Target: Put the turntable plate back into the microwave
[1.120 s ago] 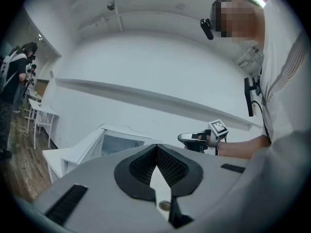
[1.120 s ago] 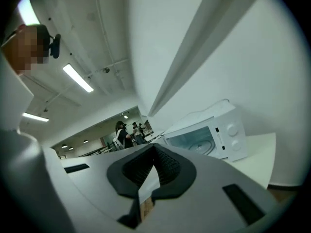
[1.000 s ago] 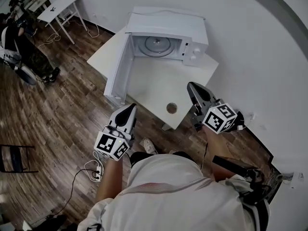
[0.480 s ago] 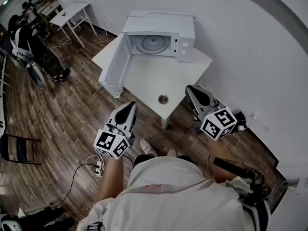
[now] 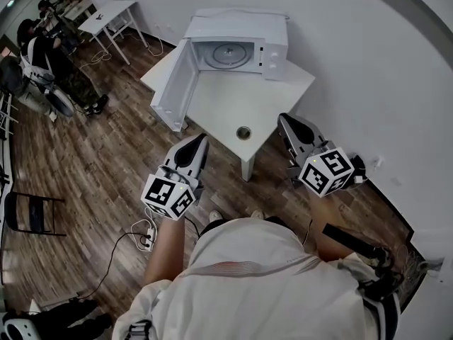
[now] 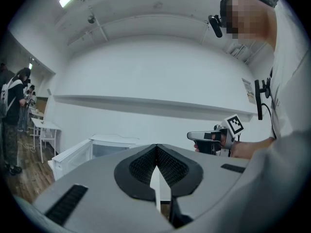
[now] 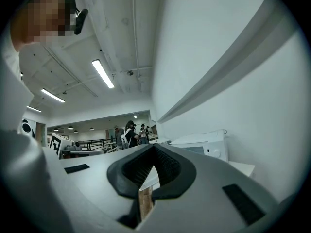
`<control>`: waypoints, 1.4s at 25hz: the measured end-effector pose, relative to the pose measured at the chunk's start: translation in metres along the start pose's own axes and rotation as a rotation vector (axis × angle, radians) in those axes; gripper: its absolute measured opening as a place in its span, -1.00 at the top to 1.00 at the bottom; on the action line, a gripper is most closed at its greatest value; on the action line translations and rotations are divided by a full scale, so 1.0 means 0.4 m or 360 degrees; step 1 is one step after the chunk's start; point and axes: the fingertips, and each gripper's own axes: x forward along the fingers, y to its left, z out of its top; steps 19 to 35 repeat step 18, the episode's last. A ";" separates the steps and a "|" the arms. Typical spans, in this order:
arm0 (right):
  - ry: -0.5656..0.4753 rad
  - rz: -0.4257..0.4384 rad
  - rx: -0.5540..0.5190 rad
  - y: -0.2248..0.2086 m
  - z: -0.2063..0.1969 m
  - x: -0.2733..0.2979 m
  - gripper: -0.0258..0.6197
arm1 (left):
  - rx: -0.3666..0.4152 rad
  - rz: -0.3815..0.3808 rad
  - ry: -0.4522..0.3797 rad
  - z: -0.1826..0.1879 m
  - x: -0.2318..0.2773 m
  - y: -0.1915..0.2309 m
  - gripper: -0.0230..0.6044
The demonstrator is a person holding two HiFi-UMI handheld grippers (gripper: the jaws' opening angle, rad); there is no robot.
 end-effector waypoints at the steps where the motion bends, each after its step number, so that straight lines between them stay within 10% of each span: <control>1: 0.0000 -0.0003 -0.0002 0.009 -0.003 0.003 0.91 | -0.0001 0.0005 -0.0003 0.003 -0.008 0.008 0.89; 35: 0.0017 -0.0044 -0.0038 0.061 -0.011 0.048 0.91 | -0.0054 -0.0009 -0.0045 0.024 -0.049 0.077 0.89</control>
